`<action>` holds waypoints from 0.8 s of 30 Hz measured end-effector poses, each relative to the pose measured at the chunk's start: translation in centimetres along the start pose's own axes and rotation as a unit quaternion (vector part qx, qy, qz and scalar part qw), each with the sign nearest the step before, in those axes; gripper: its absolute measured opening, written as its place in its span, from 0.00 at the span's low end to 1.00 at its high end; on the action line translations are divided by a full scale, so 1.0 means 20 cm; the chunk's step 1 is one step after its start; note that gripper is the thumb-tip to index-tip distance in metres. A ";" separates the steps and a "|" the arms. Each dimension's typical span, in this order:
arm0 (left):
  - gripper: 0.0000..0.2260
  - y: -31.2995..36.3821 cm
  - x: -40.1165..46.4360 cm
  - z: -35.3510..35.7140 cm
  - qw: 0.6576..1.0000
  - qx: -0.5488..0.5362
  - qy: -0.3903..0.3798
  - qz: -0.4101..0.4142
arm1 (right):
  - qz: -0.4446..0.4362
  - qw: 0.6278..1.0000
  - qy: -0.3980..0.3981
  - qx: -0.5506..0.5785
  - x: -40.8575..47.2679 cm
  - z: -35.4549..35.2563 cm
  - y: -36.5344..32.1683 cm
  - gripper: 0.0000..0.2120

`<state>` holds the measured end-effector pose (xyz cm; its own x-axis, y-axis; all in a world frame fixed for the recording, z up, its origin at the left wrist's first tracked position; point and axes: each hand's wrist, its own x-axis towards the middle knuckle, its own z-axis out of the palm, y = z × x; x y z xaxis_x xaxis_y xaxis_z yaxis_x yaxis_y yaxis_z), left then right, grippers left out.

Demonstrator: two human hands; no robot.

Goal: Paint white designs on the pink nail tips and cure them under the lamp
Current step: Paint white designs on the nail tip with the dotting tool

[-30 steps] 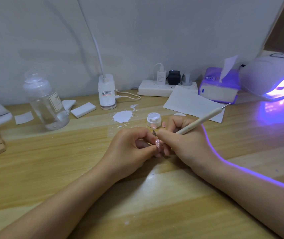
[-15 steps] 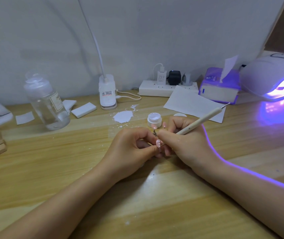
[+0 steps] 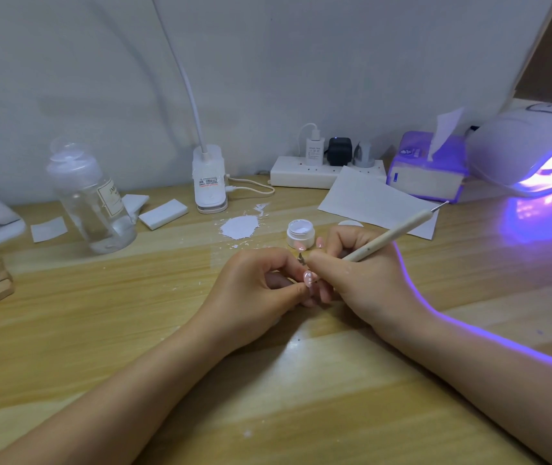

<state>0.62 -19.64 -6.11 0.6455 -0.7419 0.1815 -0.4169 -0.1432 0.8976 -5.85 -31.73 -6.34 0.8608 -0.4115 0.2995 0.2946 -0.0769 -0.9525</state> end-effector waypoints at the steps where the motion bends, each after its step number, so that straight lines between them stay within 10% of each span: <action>1: 0.11 0.00 0.00 0.00 1.000 -0.001 -0.001 0.000 | -0.001 1.000 -0.003 0.002 0.00 0.00 0.00 0.20; 24: 0.11 0.01 0.00 0.00 1.000 -0.006 0.000 -0.006 | 0.002 1.000 -0.003 -0.005 0.00 0.00 0.00 0.20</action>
<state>0.59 -19.63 -5.98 0.6508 -0.7398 0.1707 -0.4011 -0.1441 0.9046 -5.84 -31.73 -6.30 0.8641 -0.4070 0.2960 0.2873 -0.0838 -0.9542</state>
